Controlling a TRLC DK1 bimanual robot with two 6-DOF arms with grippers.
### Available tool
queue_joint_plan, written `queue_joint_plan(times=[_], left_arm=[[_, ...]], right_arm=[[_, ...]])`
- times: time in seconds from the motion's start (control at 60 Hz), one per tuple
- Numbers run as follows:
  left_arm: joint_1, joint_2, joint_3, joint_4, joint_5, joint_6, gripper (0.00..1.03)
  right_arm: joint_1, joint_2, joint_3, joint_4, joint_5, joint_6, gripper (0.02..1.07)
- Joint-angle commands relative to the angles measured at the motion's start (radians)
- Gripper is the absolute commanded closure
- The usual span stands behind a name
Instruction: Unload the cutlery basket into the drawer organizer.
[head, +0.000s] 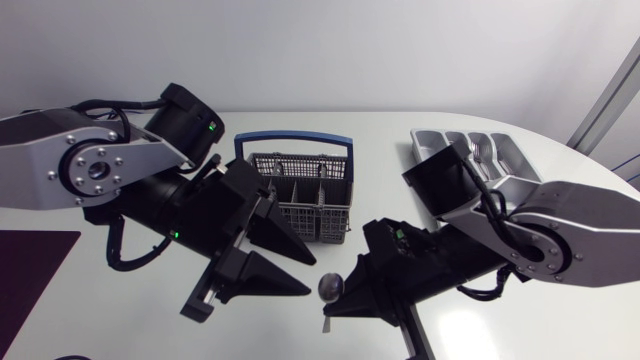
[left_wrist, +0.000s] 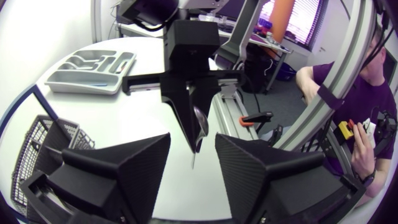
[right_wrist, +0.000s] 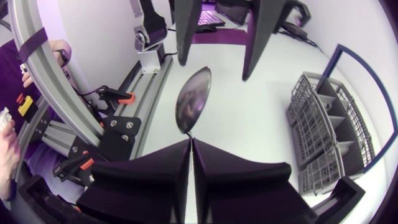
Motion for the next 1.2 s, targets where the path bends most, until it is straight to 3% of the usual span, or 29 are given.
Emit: queue_joint_plan(times=[0.0, 0.217, 0.417, 0.533, 0.683, 0.8, 0.9, 0.967, 1.183], left_arm=[[0.034, -0.010, 0.042, 0.002, -0.025, -0.031, 0.35], [0.091, 0.038, 0.063, 0.110, -0.307, -0.186, 0.31], [0.138, 0.044, 0.054, 0.137, -0.472, -0.244, 0.30], [0.166, 0.044, 0.042, 0.140, -0.515, -0.250, 0.27], [0.190, 0.042, 0.038, 0.140, -0.553, -0.250, 0.26], [0.193, 0.042, 0.043, 0.141, -0.597, -0.250, 0.13], [0.193, 0.042, 0.046, 0.147, -0.622, -0.253, 0.12], [0.193, 0.044, 0.048, 0.157, -0.650, -0.266, 0.06], [0.206, 0.044, 0.051, 0.169, -0.719, -0.270, 0.06]], right_arm=[[-0.062, -0.002, 0.022, -0.022, 0.029, -0.019, 1.01], [-0.276, -0.076, 0.009, -0.045, 0.229, -0.037, 1.01], [-0.499, -0.123, -0.054, -0.005, 0.460, -0.139, 1.01], [-0.663, -0.087, -0.054, 0.041, 0.506, -0.211, 1.01], [-0.790, -0.025, -0.100, 0.227, 0.638, -0.298, 1.01], [-0.849, 0.035, -0.109, 0.311, 0.689, -0.341, 1.01], [-0.907, 0.139, -0.106, 0.417, 0.733, -0.384, 1.01], [-0.947, 0.205, -0.097, 0.480, 0.755, -0.406, 1.01], [-1.023, 0.367, -0.086, 0.652, 0.830, -0.487, 1.01]])
